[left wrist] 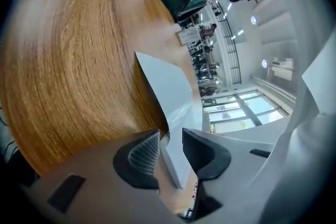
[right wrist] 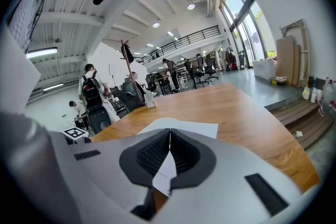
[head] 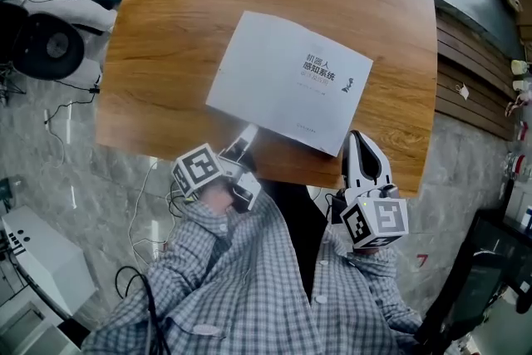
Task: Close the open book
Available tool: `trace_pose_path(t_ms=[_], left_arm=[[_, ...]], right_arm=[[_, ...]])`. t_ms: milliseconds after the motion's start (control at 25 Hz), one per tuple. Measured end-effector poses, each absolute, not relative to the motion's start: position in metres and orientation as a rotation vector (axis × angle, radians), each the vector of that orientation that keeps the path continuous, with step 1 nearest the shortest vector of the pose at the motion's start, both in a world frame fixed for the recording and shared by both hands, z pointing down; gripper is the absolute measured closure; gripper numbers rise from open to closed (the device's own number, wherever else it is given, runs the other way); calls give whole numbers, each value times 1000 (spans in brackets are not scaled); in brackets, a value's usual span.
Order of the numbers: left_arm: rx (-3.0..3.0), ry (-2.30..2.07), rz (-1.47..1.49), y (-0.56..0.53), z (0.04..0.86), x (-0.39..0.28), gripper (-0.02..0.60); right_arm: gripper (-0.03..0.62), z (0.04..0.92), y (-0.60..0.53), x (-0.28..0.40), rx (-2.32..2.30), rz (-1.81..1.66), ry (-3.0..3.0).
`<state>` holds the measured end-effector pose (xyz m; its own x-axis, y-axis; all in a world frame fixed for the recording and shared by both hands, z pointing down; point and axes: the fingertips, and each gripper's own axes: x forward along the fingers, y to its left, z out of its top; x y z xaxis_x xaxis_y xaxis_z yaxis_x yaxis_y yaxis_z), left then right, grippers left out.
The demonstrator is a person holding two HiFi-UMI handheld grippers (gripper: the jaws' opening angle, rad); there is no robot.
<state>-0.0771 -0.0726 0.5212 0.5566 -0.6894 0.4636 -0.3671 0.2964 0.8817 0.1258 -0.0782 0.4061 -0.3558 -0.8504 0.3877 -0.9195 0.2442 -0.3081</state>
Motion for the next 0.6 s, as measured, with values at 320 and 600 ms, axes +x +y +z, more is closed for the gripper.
trace_pose_path(t_ms=[320, 600], left_arm=[[1243, -1059, -322, -92, 531, -76, 474], [1370, -1123, -344, -110, 519, -80, 548]], right_arm=[[574, 409, -73, 136, 1728, 762, -2332], [574, 413, -69, 141, 1741, 788, -2318]])
